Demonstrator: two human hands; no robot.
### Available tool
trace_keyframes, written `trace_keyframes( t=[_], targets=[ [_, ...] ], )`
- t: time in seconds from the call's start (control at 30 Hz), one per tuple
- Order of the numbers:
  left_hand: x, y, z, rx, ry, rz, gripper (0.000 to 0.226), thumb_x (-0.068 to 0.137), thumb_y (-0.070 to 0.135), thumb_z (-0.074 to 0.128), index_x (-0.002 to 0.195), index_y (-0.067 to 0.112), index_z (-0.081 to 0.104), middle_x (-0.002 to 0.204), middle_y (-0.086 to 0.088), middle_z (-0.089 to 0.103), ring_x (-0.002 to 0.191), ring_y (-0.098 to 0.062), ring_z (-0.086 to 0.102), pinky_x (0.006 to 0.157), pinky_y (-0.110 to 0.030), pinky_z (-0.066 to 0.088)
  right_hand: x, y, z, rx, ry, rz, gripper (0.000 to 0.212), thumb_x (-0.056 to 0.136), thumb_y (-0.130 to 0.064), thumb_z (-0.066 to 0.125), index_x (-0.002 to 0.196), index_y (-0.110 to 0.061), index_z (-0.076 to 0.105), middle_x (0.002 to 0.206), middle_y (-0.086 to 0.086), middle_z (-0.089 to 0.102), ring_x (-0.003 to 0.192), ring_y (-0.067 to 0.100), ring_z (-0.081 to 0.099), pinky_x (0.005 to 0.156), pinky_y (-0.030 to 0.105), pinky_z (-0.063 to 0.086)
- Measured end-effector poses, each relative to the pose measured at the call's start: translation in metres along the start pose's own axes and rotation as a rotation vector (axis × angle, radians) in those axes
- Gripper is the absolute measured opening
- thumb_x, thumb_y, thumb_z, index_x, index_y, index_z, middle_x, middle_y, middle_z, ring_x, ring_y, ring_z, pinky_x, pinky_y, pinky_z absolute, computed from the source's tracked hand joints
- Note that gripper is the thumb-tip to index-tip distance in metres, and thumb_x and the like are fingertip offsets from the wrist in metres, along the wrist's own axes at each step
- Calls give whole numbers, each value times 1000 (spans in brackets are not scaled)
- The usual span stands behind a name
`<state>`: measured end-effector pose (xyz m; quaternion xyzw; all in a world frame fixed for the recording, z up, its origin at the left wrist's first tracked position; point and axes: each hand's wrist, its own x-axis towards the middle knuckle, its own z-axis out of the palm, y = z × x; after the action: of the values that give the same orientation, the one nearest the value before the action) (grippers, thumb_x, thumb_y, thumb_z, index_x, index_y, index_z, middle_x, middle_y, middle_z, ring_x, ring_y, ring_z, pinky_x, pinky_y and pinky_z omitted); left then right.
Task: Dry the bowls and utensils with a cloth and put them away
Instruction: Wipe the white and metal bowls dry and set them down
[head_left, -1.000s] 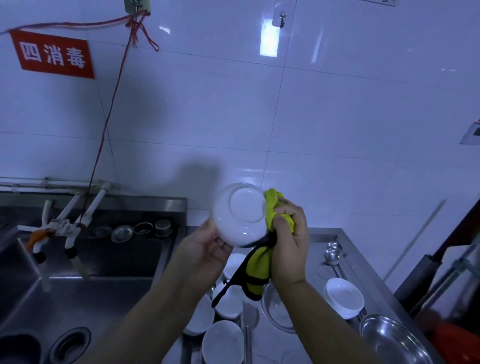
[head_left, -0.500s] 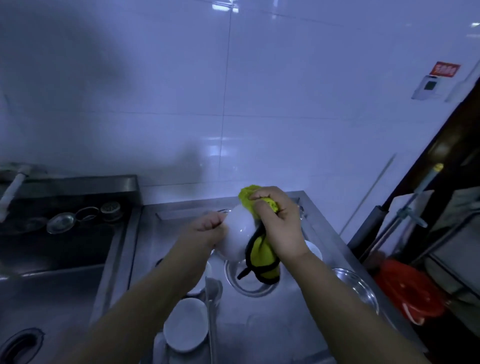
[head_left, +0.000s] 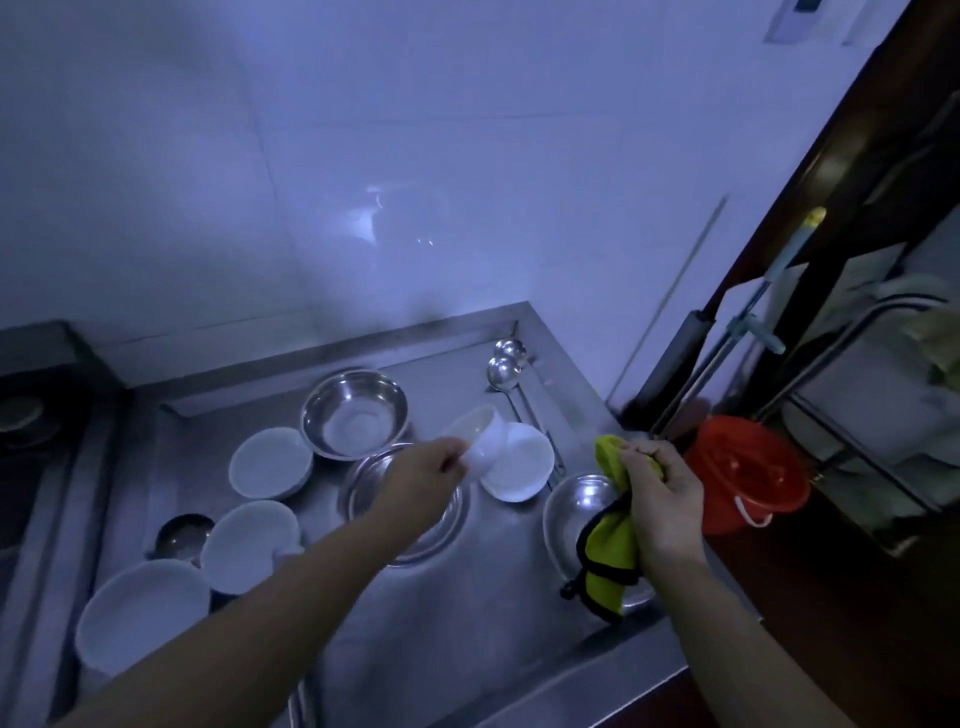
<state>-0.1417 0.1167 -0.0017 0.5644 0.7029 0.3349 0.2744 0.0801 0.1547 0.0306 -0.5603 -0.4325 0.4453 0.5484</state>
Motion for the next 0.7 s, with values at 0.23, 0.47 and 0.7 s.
trace_keyframes(
  t=[0.23, 0.47, 0.7],
  targets=[
    [51, -13, 69, 373, -59, 231, 30, 92, 15, 47, 113, 22, 66, 112, -3, 68, 106, -24, 60, 88, -28, 45, 60, 29, -22, -44, 17, 44, 18, 89, 8, 55, 79, -5, 62, 75, -1, 63, 59, -10, 58, 60, 5, 45],
    [69, -33, 99, 703, -177, 486, 38, 65, 19, 36, 73, 19, 73, 59, 4, 65, 51, -18, 62, 45, -18, 47, 93, 44, -18, -52, -16, 74, 25, 87, 8, 57, 73, -13, 63, 66, -9, 68, 64, -7, 61, 65, 9, 48],
    [72, -40, 112, 741, -125, 620, 33, 68, 12, 39, 70, 17, 71, 62, 3, 65, 53, -19, 61, 50, -20, 47, 108, 50, -2, -51, -55, 83, 26, 86, 5, 60, 72, -16, 65, 64, -15, 68, 67, -1, 60, 66, 12, 51]
  ],
)
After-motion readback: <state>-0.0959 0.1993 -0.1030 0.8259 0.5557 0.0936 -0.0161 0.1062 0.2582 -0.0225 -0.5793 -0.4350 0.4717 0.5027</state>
